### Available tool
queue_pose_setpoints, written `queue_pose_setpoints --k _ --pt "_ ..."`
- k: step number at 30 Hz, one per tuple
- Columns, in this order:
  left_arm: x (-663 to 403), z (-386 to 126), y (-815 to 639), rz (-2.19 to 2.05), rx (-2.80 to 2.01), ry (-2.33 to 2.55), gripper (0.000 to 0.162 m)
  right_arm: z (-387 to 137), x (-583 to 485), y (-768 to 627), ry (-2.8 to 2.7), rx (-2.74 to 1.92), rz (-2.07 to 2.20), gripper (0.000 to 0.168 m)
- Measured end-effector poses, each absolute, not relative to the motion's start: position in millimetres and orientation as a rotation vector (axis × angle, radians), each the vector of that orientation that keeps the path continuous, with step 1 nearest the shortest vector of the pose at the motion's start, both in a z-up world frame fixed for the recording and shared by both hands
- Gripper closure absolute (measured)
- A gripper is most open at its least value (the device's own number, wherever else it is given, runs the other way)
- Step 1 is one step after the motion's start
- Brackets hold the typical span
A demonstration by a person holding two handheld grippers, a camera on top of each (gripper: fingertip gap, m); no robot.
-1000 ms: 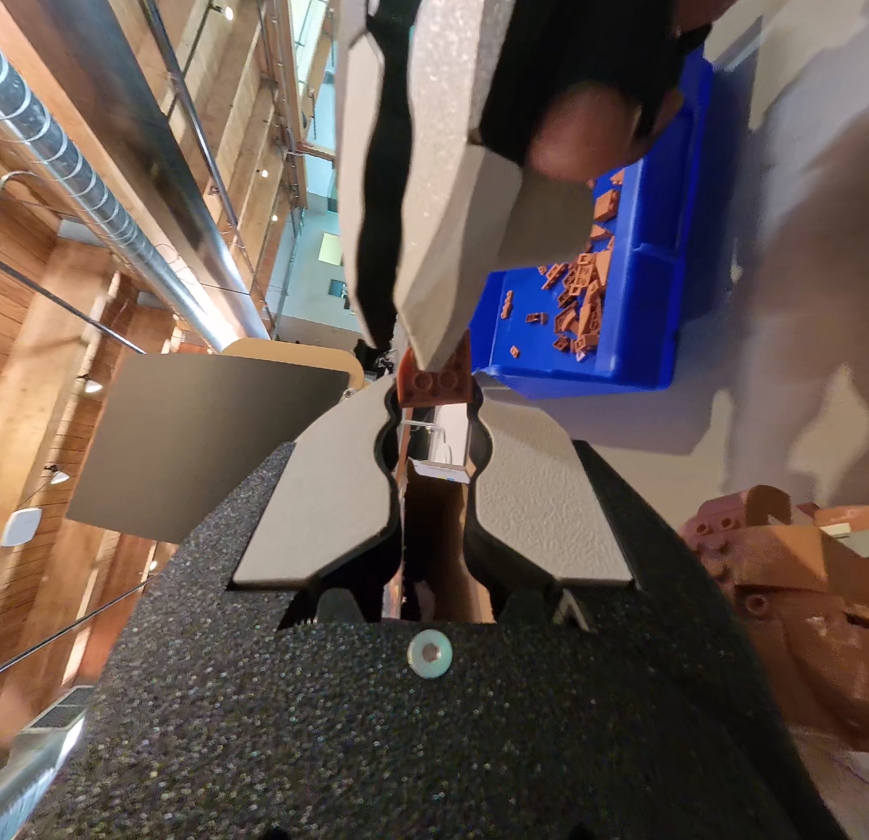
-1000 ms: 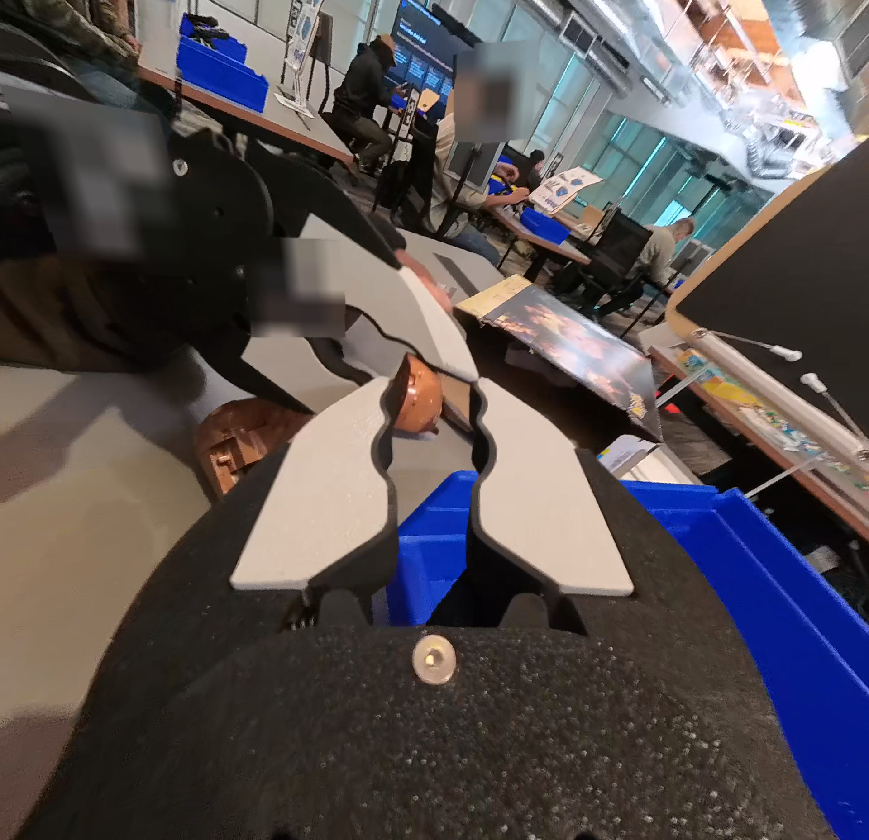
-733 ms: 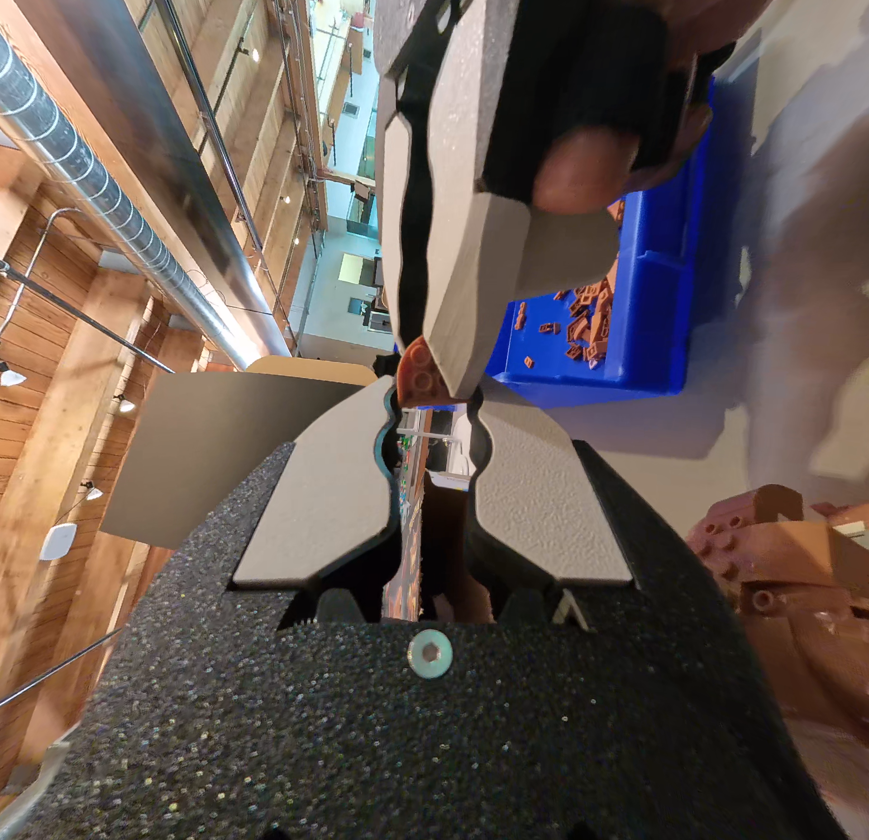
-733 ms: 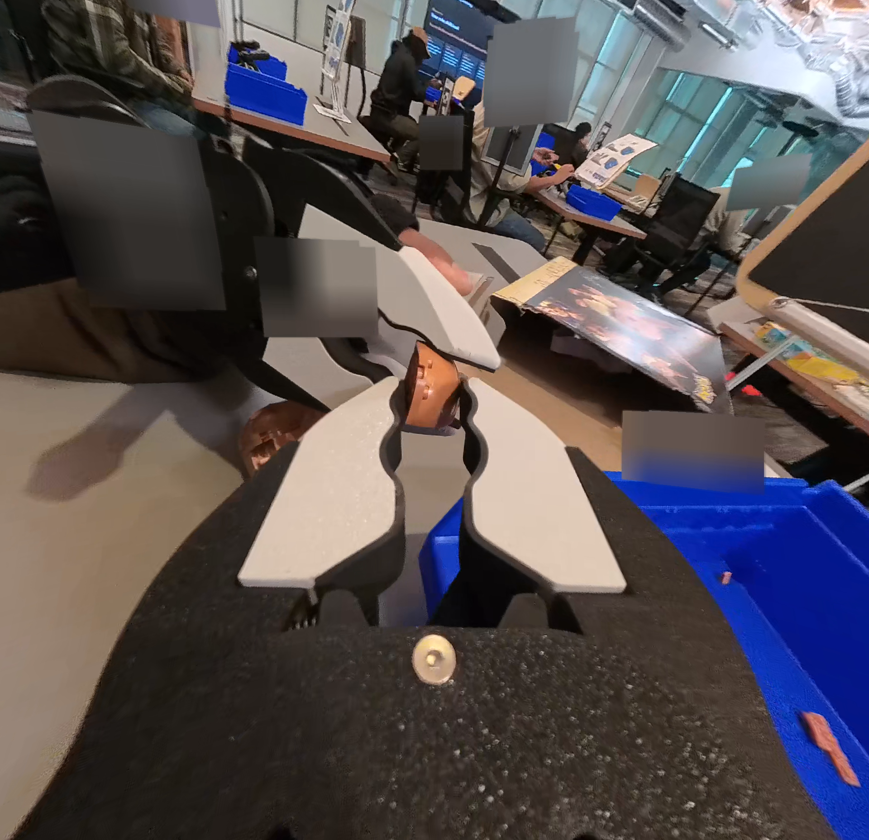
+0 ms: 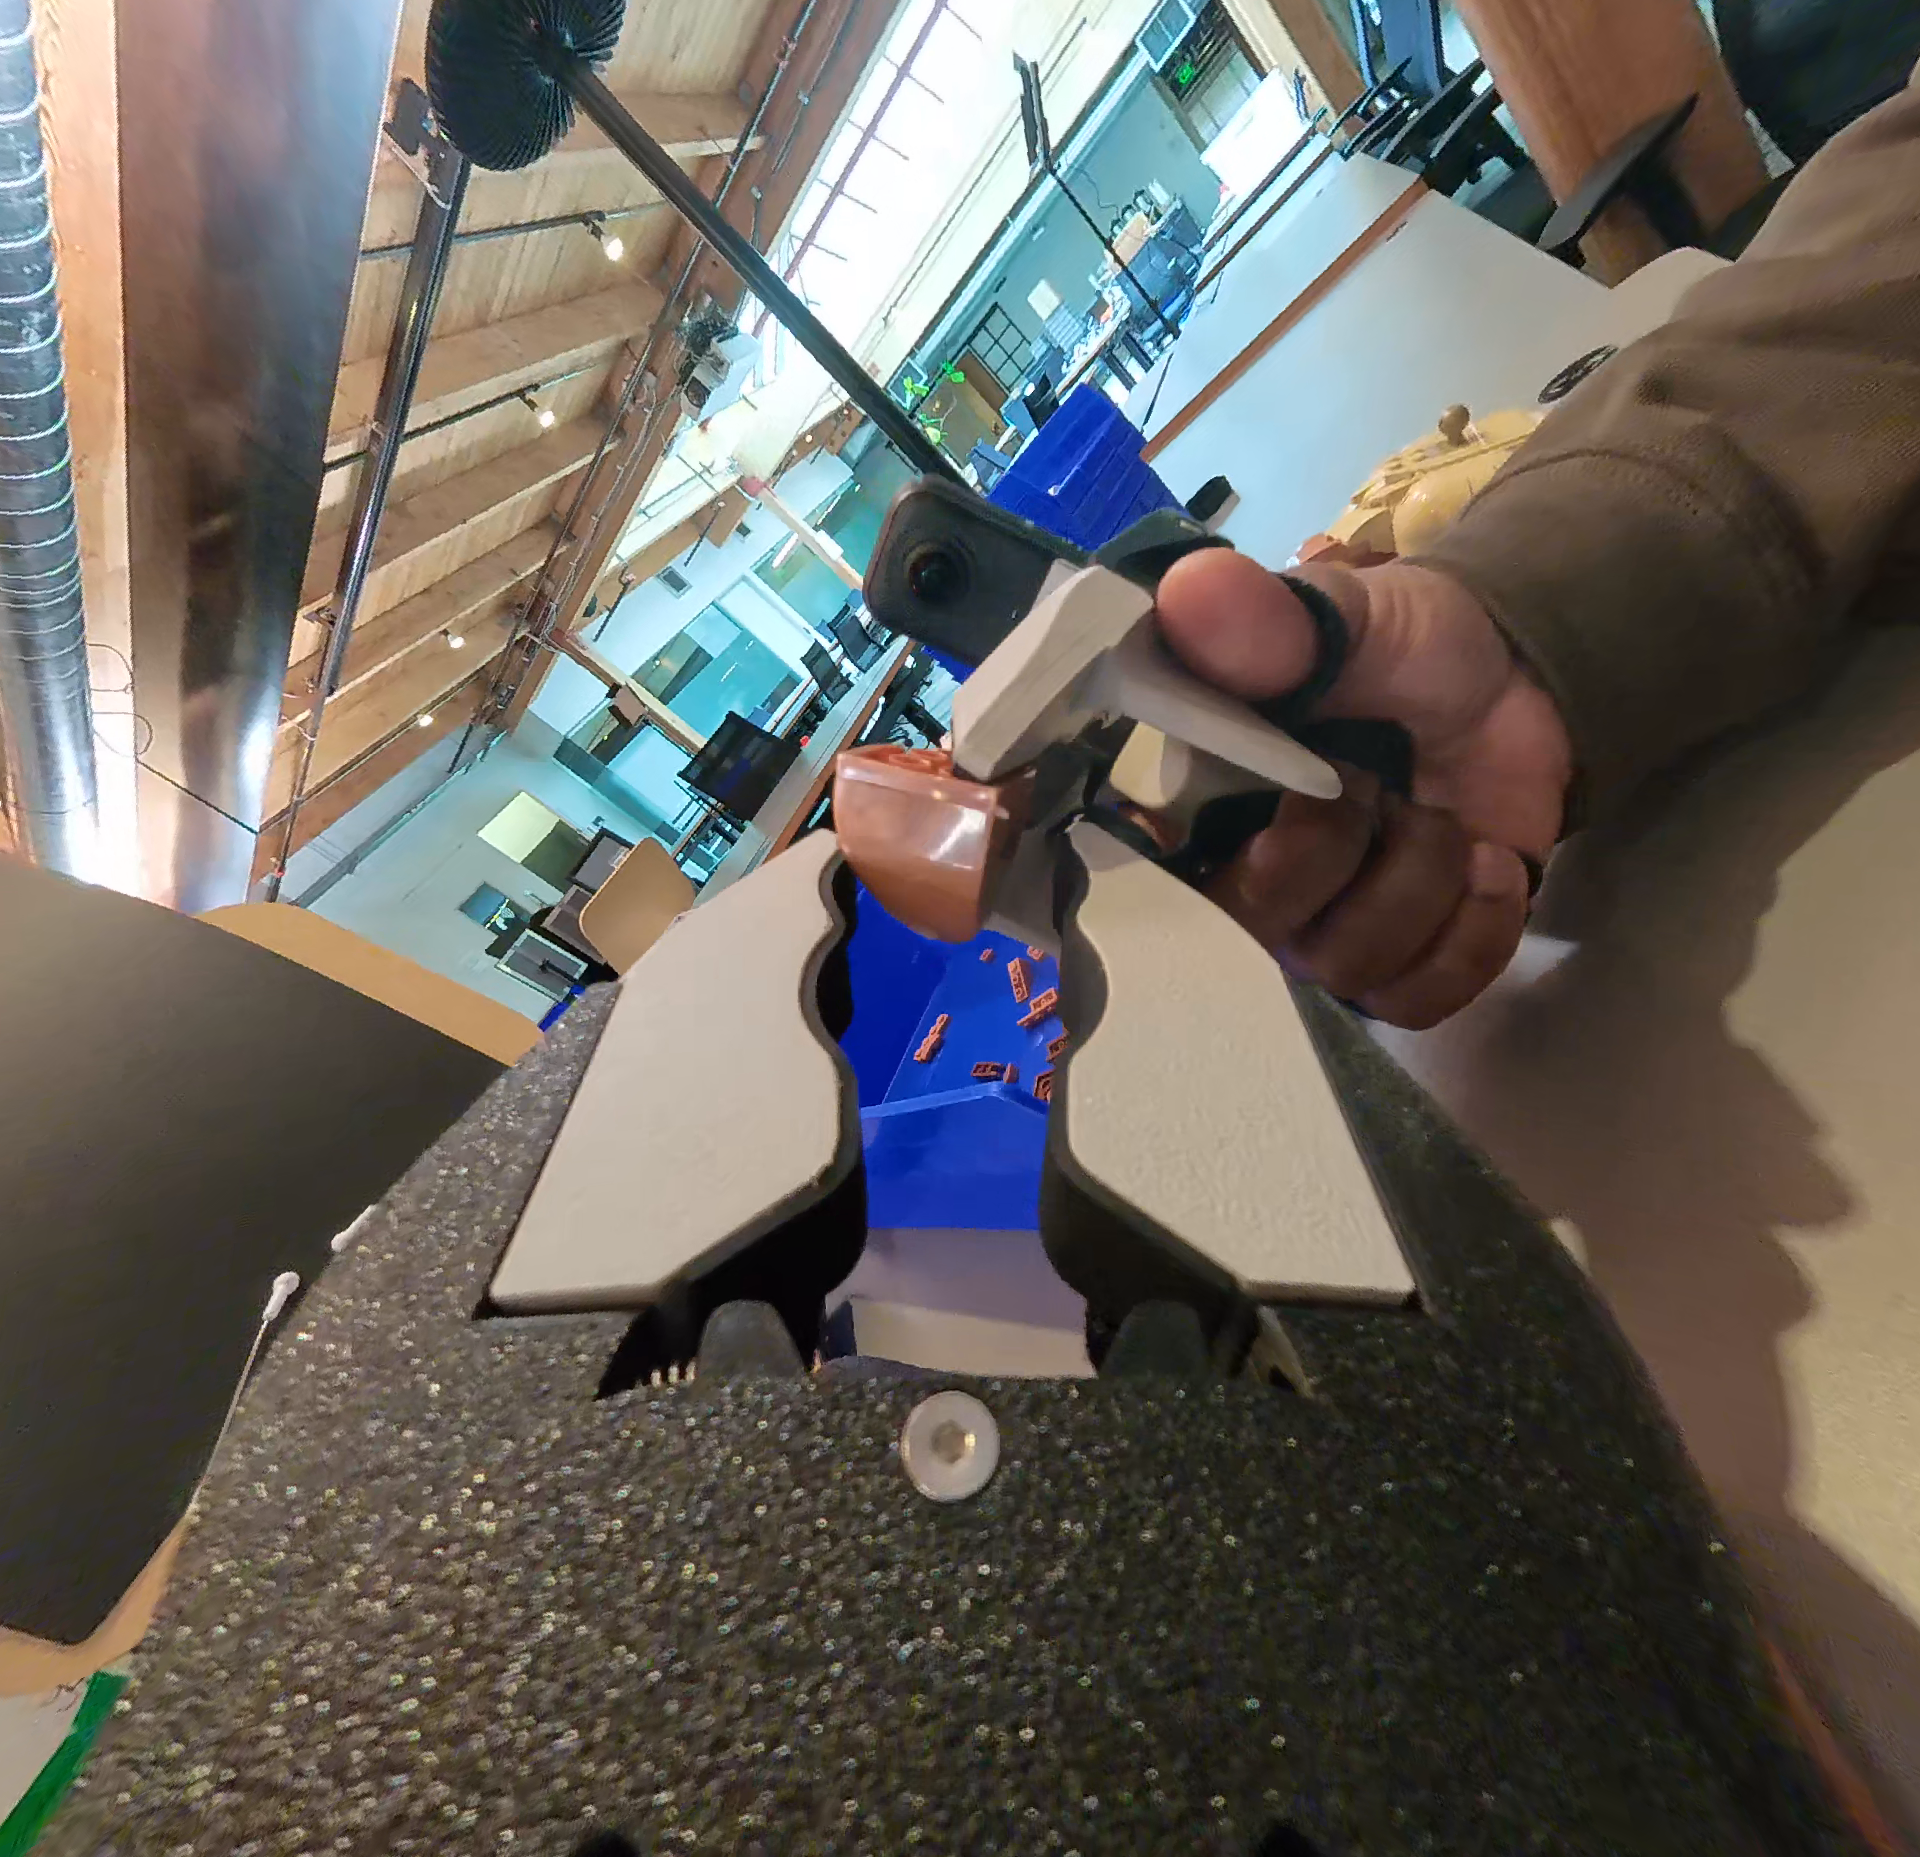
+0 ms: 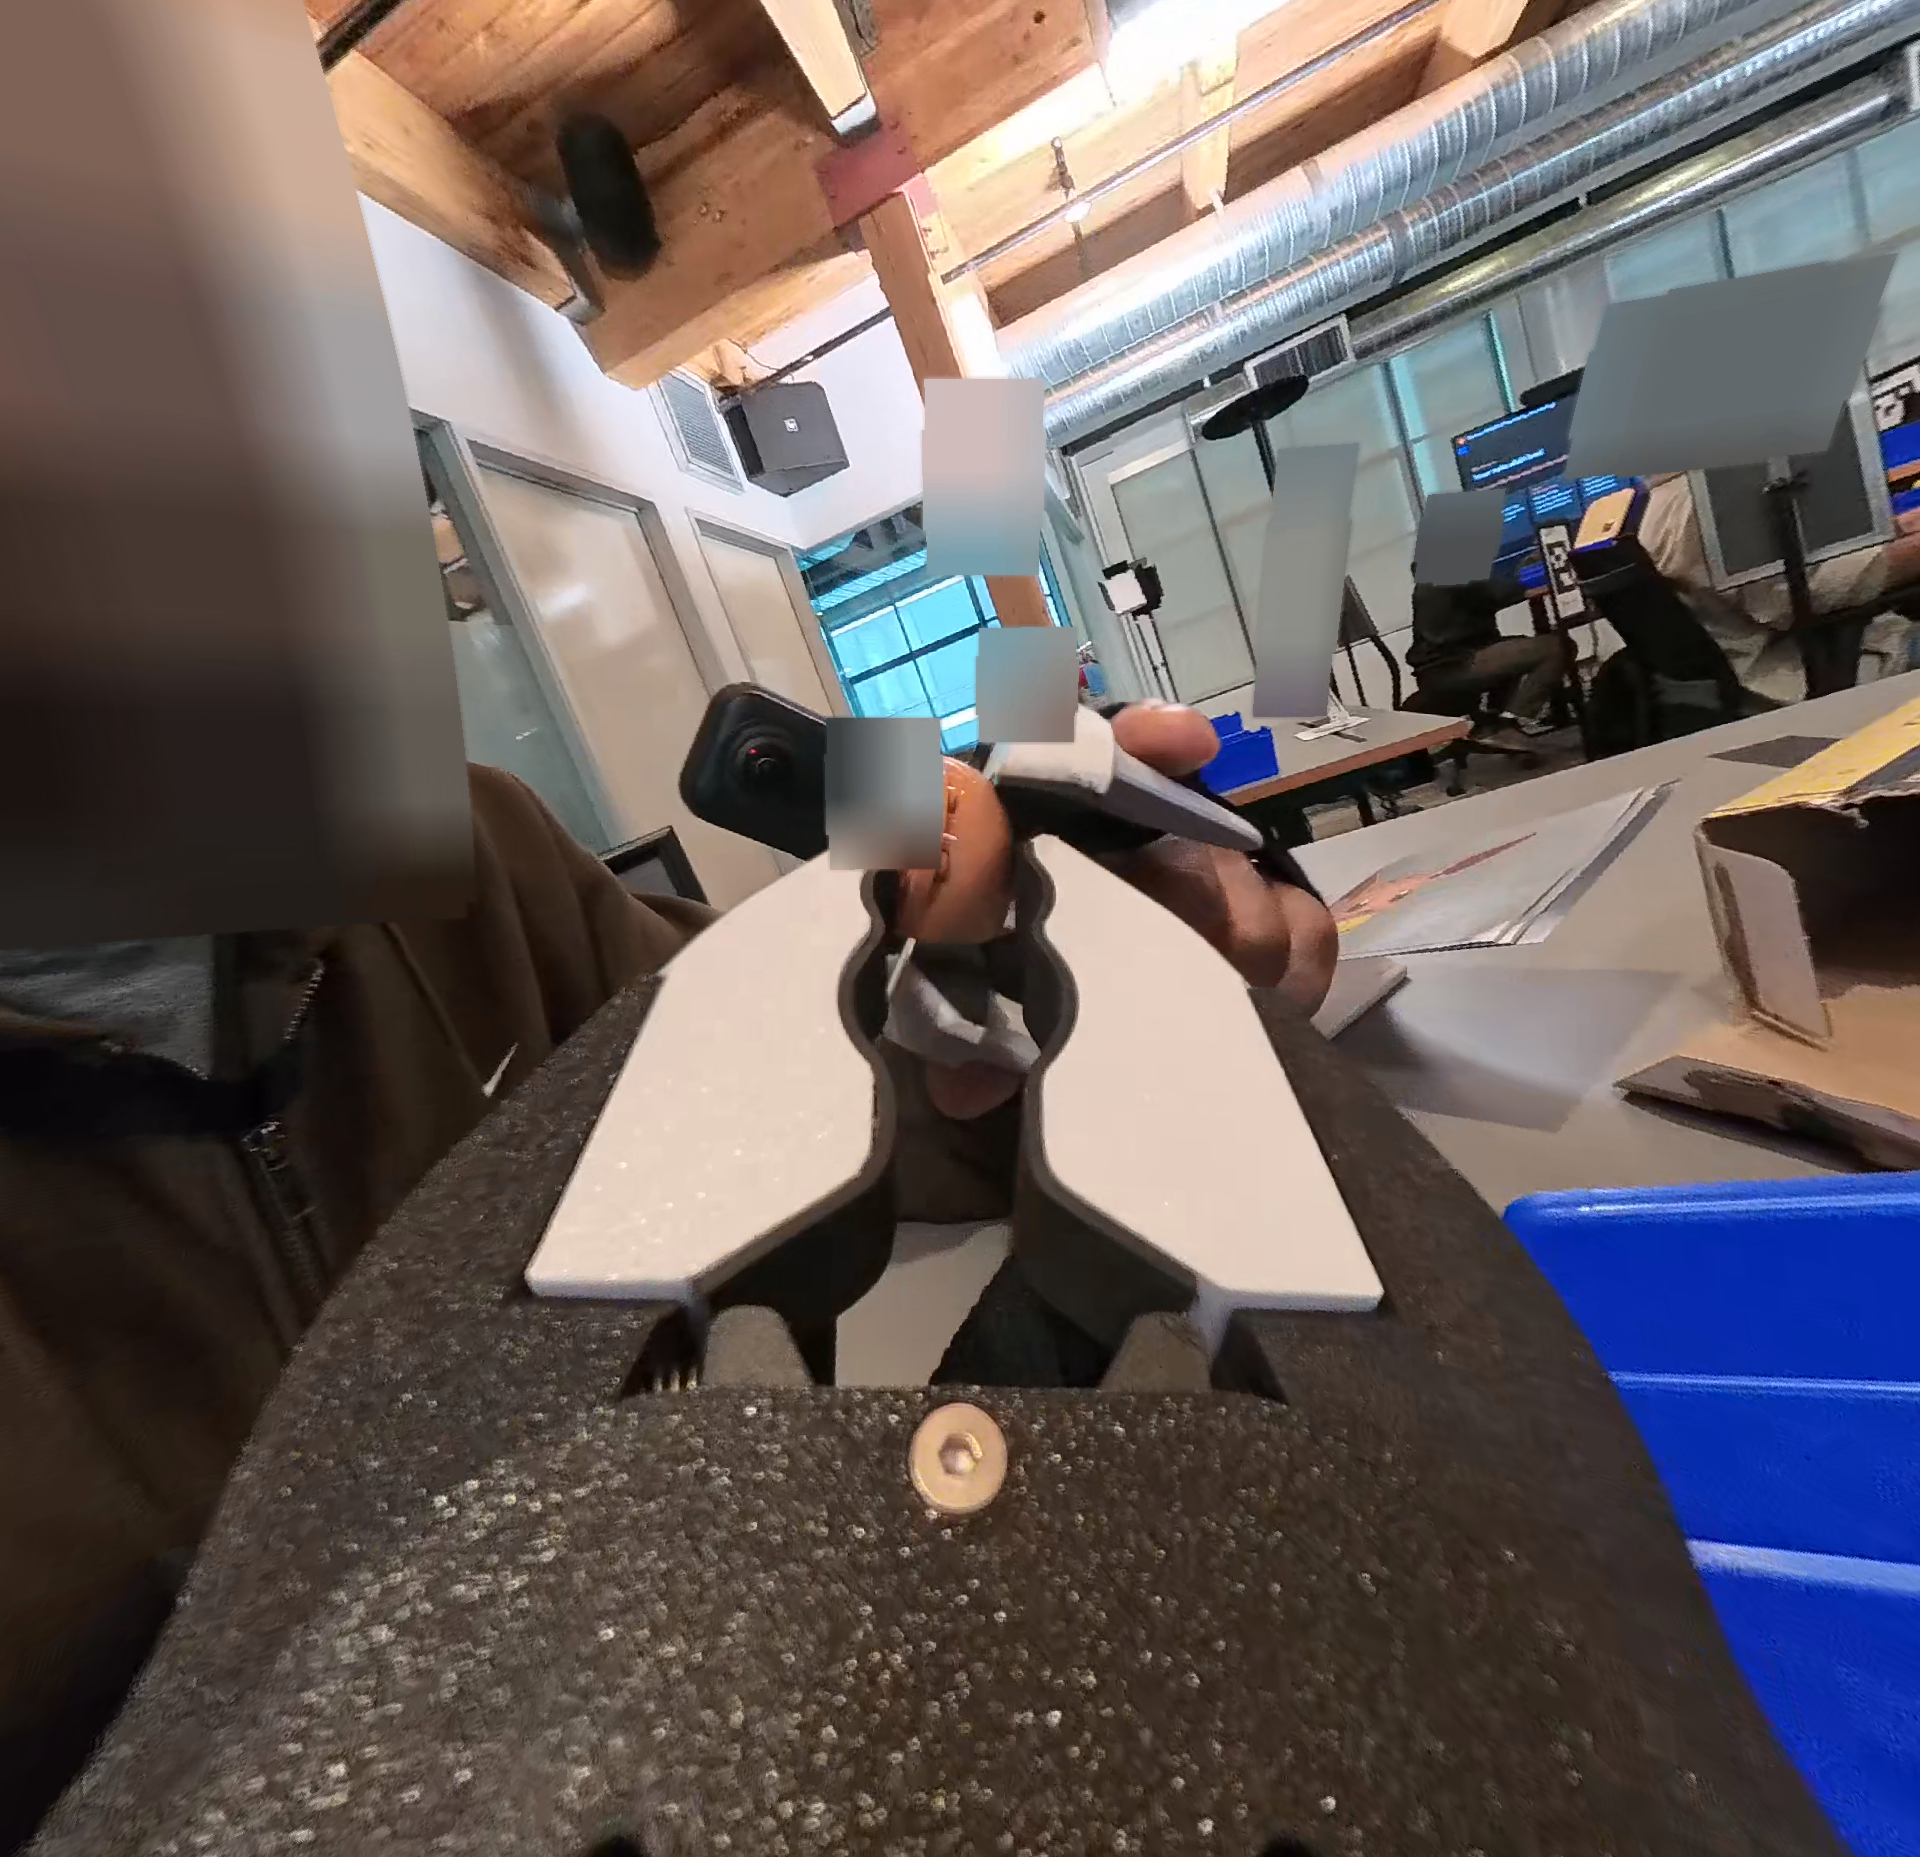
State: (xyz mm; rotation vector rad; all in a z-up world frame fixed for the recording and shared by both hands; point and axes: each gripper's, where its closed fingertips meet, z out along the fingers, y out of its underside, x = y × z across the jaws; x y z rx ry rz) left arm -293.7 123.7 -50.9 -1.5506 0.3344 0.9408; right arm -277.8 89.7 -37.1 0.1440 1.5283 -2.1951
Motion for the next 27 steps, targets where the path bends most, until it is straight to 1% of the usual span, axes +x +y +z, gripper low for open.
queue_pose_setpoints --k 5,8,11,14,16,18,20,23,27 --pt "-289 -51 126 0.921 -1.544 0.355 0.123 -39 -274 88 1.5 0.135 -2.14 0.148" --pt "-286 -48 124 0.922 -1.527 0.368 0.132 -39 -269 87 1.482 0.115 -2.102 0.148" --pt "-284 -49 123 0.914 -1.549 0.387 0.136 -39 -267 85 1.491 0.106 -2.076 0.147" --pt "-292 -49 119 0.995 -1.595 0.362 0.138 -40 -275 85 1.565 0.154 -2.111 0.147" --pt "-301 -48 115 1.089 -1.624 0.329 0.138 -41 -286 87 1.659 0.212 -2.171 0.145" --pt "-310 -48 110 1.184 -1.648 0.306 0.138 -41 -298 92 1.794 0.259 -2.253 0.138" --pt "-319 -50 105 1.307 -1.68 0.307 0.139 -37 -304 96 1.937 0.26 -2.349 0.138" --pt "-329 -58 100 1.482 -1.742 0.353 0.139 -39 -306 95 2.208 0.197 -2.429 0.137" --pt "-329 -66 102 1.573 -1.789 0.442 0.14 -51 -307 90 2.637 -0.005 -2.434 0.138"
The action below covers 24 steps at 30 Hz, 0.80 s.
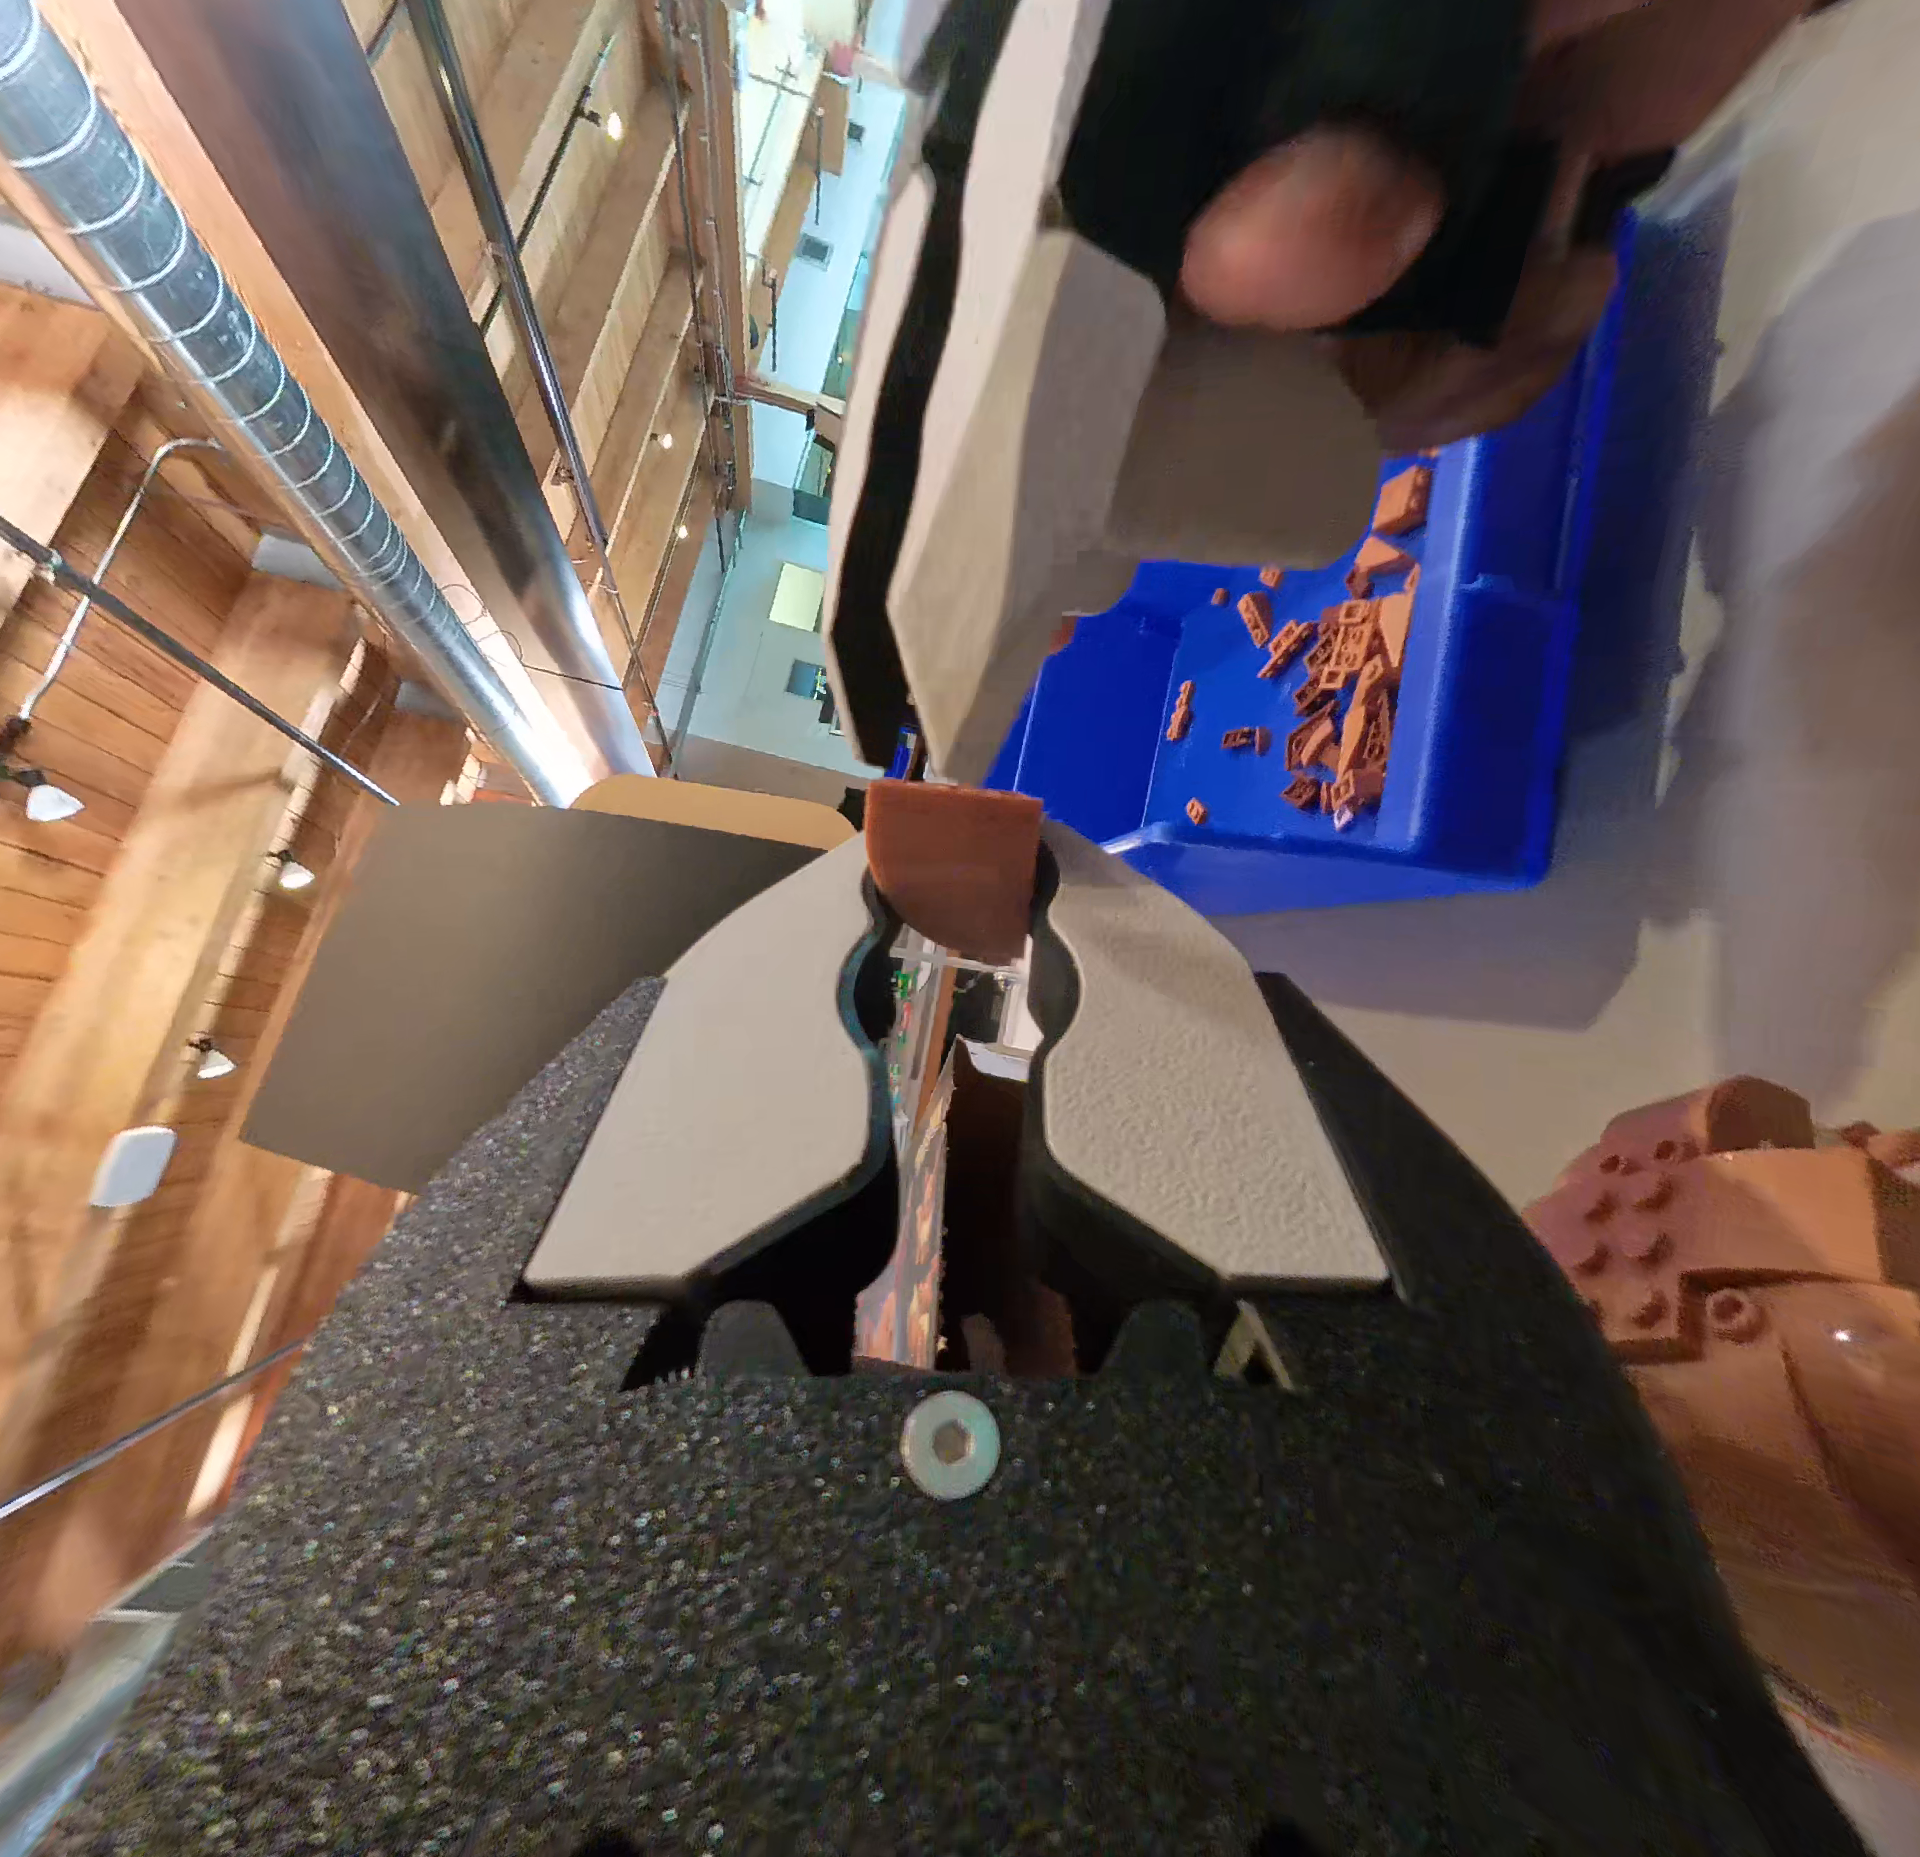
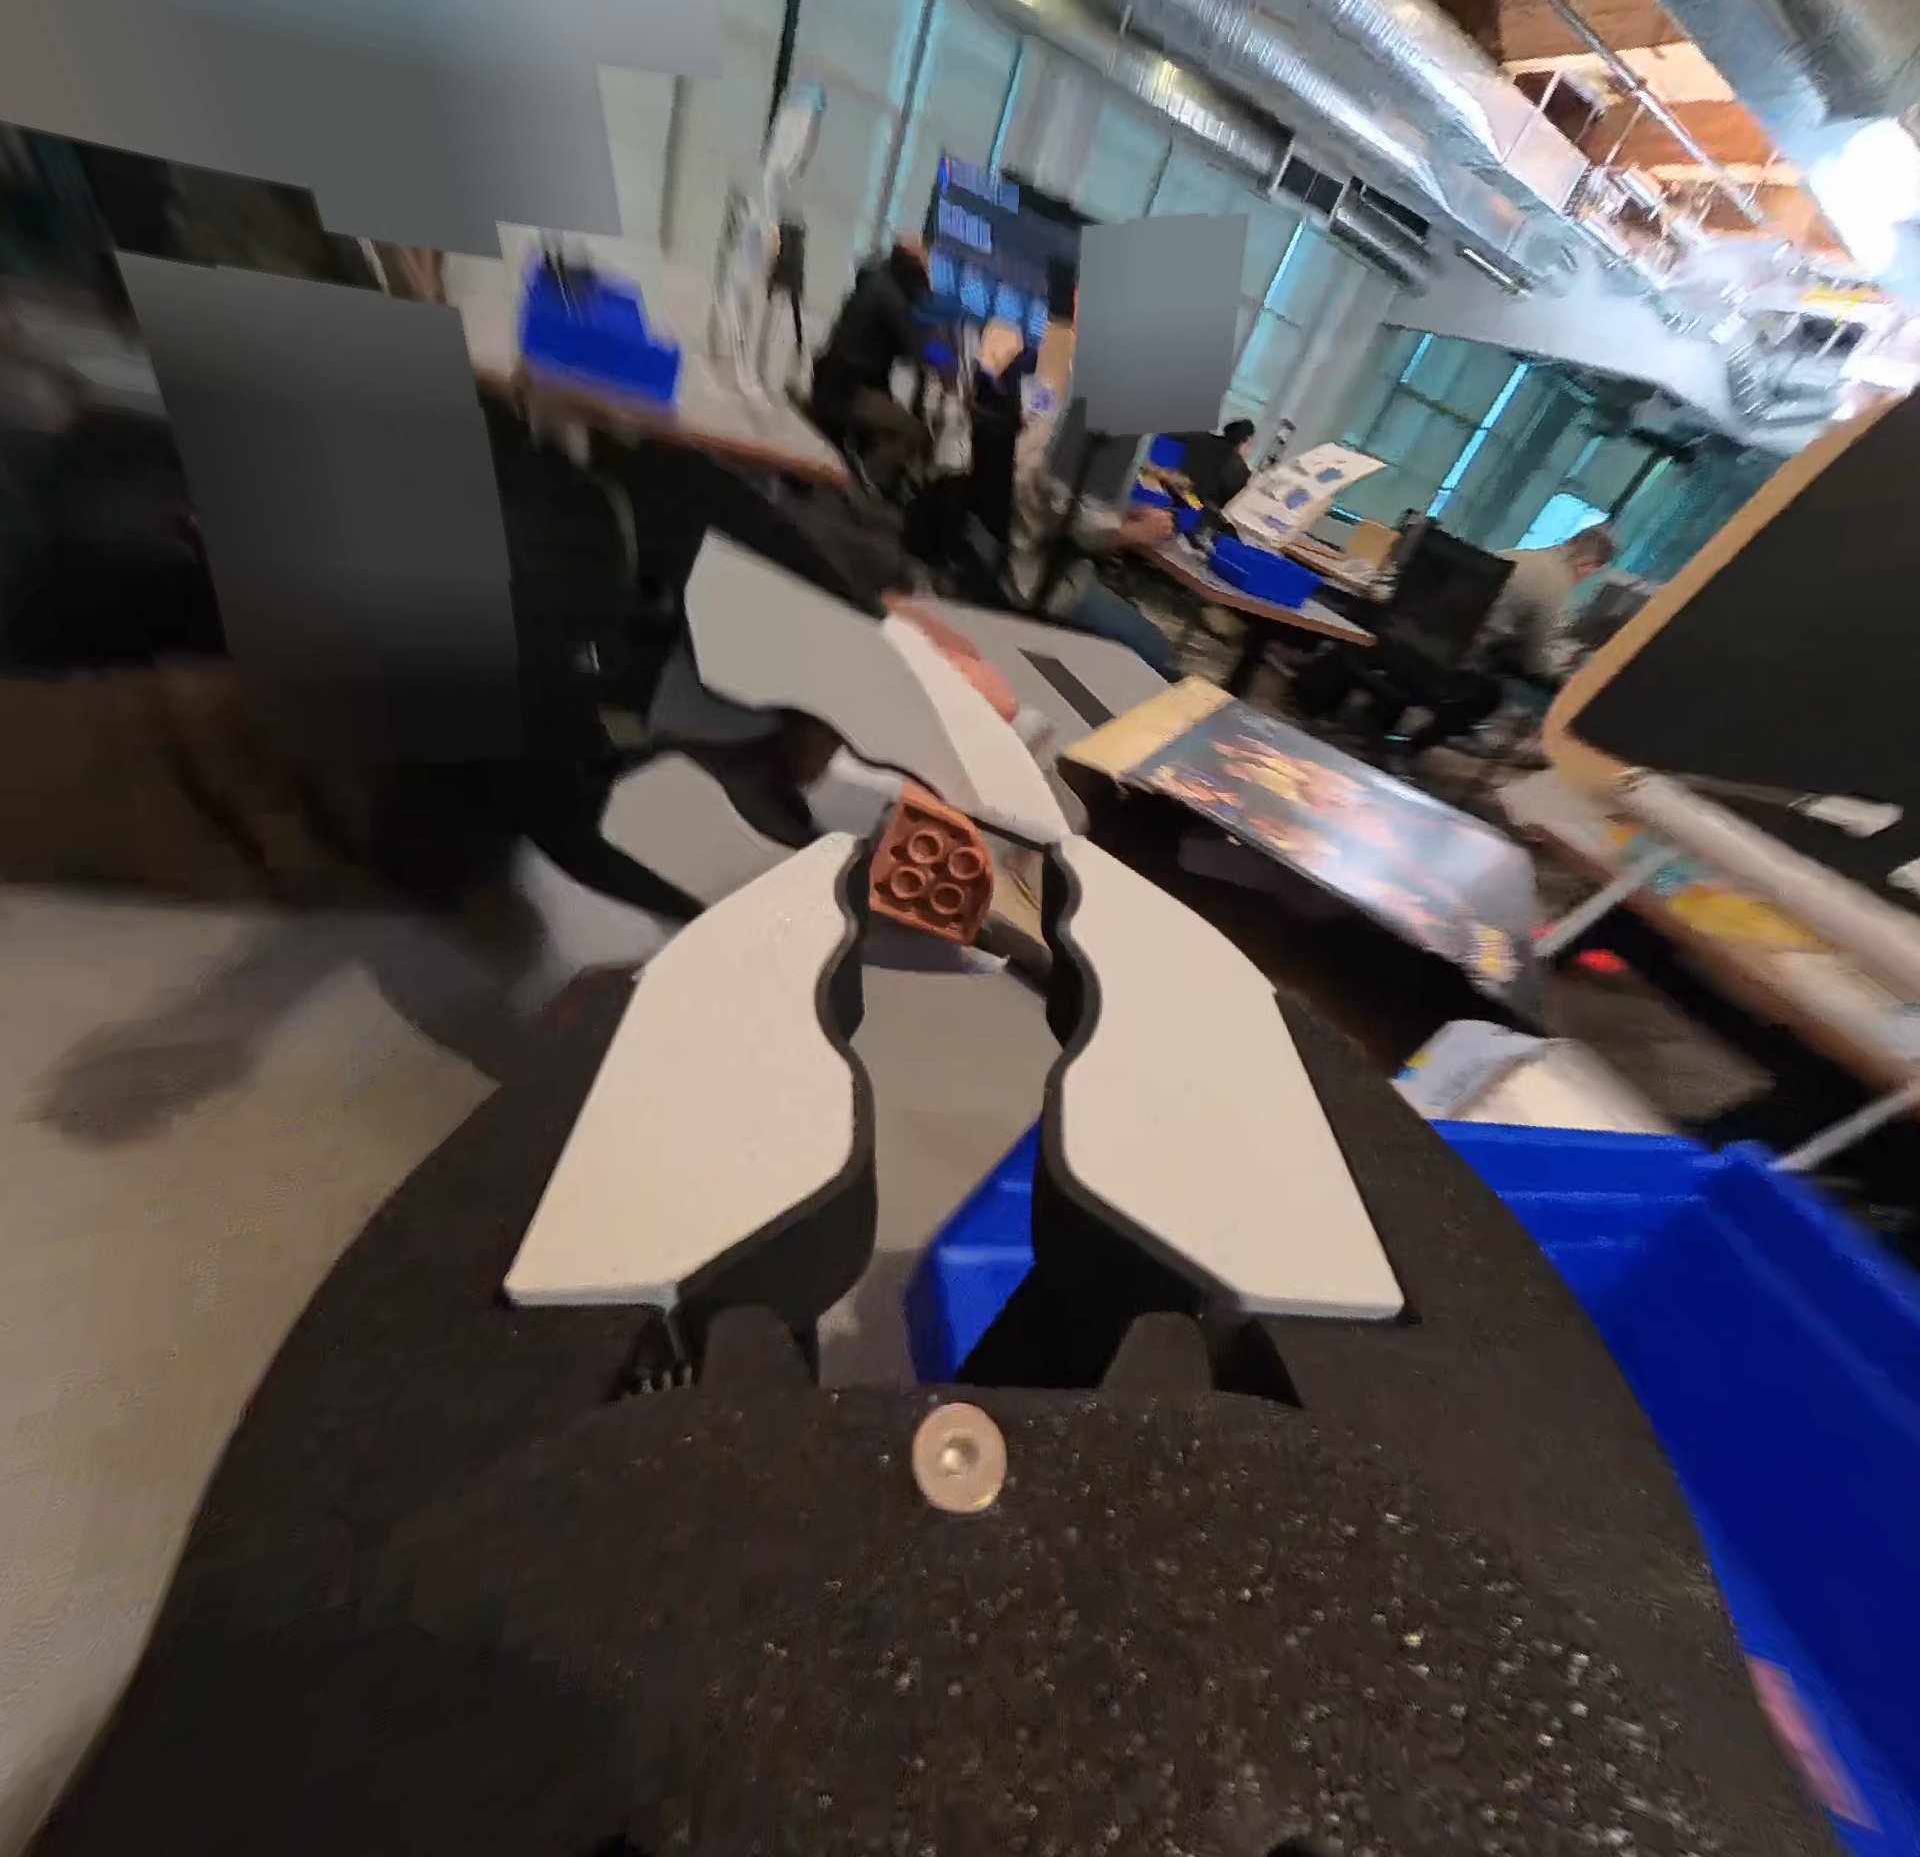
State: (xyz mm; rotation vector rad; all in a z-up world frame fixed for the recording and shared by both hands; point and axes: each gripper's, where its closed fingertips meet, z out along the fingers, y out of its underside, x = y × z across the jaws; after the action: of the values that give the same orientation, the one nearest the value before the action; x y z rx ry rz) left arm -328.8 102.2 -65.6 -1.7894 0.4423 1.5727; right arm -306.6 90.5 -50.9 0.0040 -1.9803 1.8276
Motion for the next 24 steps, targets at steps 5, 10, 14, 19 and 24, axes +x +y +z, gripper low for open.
queue_pose_setpoints --k 5,10,14,19,24 --pt "-323 -74 103 1.597 -1.83 0.581 0.14 -64 -296 90 -1.965 0.267 1.559 0.145" --pt "-315 -87 101 1.556 -1.889 0.74 0.141 -77 -288 90 -1.963 0.455 1.384 0.148" --pt "-310 -98 102 1.528 -1.931 0.835 0.141 -88 -287 88 -1.977 0.519 1.282 0.15" --pt "-308 -105 102 1.503 -1.956 0.888 0.141 -94 -285 90 -2.006 0.552 1.236 0.154" --pt "-308 -114 103 1.413 -2.017 0.829 0.142 -99 -285 92 -1.967 0.583 1.15 0.16"
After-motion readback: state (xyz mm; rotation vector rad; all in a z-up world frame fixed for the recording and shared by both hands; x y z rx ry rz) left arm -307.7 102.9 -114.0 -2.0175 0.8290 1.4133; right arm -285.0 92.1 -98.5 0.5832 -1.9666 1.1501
